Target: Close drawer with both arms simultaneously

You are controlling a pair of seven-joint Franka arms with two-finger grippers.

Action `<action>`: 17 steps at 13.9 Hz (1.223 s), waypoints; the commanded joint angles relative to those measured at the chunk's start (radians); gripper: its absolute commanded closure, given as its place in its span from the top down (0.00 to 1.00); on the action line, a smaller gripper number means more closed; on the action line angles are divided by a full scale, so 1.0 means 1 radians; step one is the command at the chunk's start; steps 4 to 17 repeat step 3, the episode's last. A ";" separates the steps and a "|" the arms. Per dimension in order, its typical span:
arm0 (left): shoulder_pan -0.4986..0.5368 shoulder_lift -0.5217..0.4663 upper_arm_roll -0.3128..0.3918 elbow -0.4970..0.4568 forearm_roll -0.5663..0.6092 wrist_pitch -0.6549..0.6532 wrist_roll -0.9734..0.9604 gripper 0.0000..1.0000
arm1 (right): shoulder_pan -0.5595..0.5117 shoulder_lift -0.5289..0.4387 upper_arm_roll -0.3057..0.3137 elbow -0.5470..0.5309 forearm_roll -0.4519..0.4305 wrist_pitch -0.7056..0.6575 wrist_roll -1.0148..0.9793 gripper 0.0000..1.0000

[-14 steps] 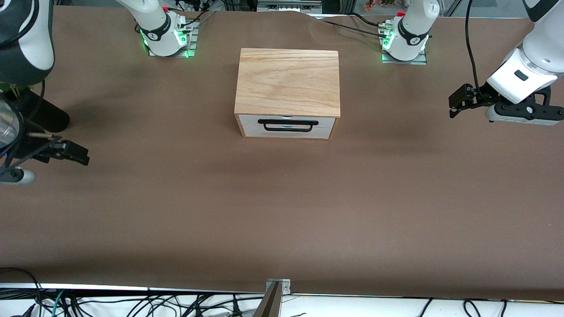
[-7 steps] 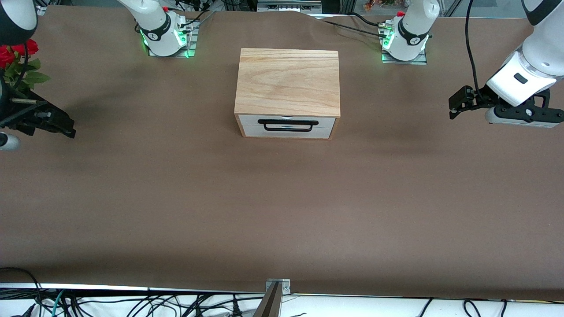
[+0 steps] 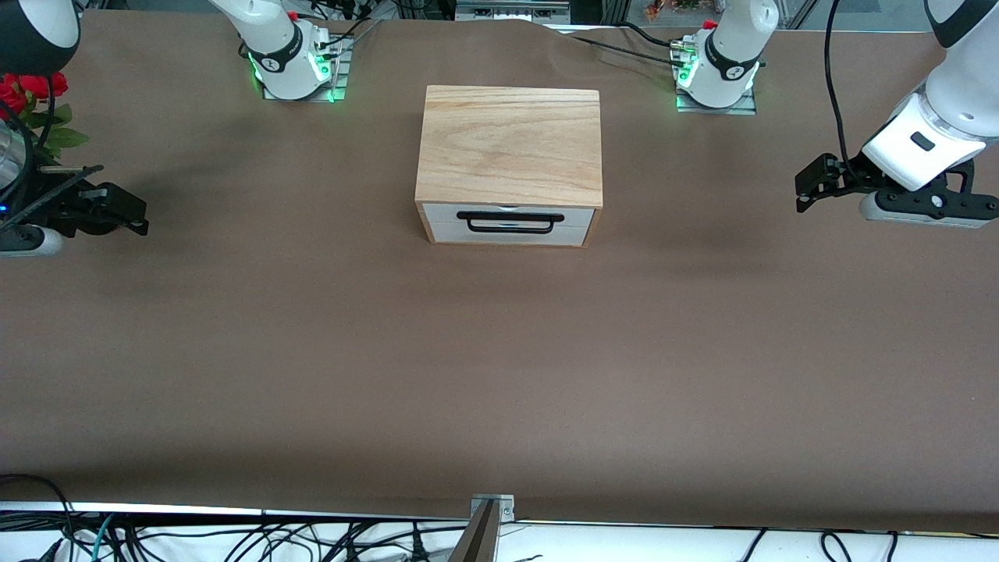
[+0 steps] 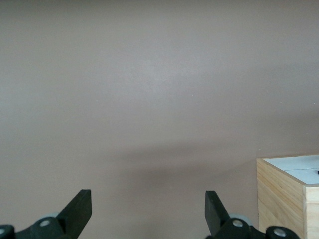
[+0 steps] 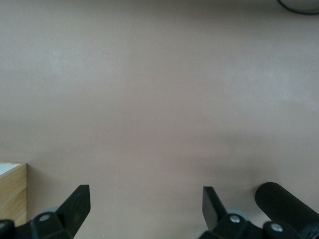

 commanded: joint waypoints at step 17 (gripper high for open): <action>0.004 0.024 -0.001 0.046 -0.009 -0.025 0.025 1.00 | -0.015 -0.008 0.010 -0.009 -0.013 -0.005 -0.020 1.00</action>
